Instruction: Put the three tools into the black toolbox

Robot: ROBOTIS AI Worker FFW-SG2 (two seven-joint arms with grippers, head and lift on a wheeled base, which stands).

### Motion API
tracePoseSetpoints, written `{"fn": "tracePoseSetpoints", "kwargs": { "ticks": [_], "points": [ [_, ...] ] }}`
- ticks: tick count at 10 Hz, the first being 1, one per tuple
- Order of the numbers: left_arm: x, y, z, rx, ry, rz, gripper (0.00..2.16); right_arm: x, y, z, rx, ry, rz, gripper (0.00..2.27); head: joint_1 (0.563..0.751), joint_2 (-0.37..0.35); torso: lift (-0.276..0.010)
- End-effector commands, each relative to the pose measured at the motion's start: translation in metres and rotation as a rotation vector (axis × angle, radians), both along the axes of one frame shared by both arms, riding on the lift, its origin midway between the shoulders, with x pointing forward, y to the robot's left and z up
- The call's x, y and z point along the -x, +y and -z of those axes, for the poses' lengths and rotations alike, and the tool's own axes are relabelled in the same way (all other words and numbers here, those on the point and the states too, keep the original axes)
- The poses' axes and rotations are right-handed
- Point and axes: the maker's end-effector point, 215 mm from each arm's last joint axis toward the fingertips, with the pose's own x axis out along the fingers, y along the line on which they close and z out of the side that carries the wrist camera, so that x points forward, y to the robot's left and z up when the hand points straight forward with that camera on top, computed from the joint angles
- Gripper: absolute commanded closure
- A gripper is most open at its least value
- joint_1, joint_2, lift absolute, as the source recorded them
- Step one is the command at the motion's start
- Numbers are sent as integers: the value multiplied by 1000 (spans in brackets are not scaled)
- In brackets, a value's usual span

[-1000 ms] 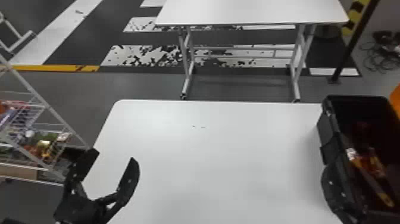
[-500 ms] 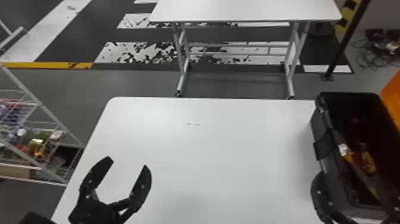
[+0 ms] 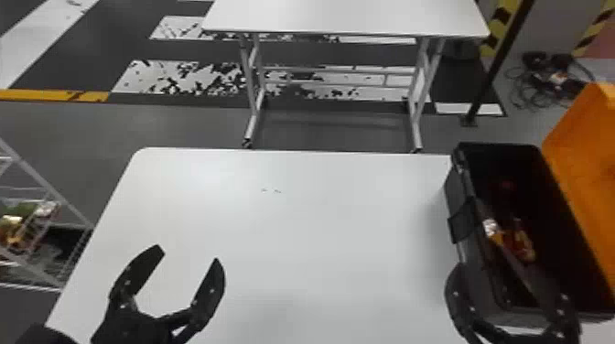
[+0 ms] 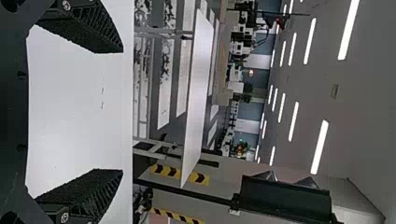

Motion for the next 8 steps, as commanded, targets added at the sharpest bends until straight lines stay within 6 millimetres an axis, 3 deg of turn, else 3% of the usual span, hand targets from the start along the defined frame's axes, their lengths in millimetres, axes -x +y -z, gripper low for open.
{"fn": "tracePoseSetpoints", "kwargs": {
  "ticks": [1,8],
  "points": [
    [1,0,1,-2,0,1,87,2,-2,-1,2,-2,0,70,695,19,-51],
    [2,0,-2,-5,-21,12,87,9,0,-21,-4,-57,-6,70,695,19,-51]
  ]
}}
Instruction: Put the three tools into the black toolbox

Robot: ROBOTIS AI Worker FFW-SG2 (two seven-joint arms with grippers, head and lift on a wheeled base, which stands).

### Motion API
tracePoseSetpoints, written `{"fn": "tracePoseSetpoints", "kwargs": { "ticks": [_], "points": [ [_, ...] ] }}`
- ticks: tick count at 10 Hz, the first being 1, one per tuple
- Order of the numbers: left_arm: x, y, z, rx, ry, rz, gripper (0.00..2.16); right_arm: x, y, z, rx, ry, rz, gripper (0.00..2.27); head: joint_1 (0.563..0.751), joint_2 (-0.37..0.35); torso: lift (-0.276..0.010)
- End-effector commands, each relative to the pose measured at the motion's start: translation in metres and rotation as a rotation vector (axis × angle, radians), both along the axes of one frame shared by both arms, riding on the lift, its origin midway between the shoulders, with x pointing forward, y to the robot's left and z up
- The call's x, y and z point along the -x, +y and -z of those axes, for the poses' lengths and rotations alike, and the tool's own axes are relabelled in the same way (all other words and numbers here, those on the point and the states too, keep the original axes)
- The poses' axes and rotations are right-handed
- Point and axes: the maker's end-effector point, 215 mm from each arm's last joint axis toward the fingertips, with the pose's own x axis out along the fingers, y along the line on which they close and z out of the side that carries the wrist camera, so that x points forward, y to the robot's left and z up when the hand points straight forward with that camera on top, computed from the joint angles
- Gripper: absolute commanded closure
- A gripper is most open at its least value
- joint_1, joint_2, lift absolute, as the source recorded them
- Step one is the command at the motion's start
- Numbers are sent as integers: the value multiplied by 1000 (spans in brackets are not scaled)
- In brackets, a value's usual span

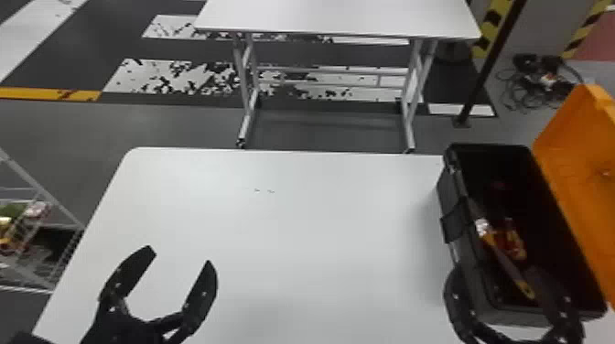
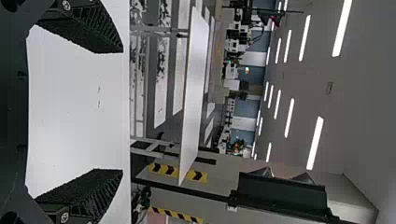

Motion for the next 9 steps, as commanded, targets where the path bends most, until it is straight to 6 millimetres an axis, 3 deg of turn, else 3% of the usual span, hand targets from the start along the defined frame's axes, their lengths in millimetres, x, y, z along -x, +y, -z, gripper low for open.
{"fn": "tracePoseSetpoints", "kwargs": {
  "ticks": [1,9],
  "points": [
    [0,0,-1,1,-3,0,87,1,0,-1,-1,-3,1,70,695,19,-51],
    [2,-2,-6,3,-22,13,87,6,-3,-16,-27,-52,2,73,695,15,-51]
  ]
}}
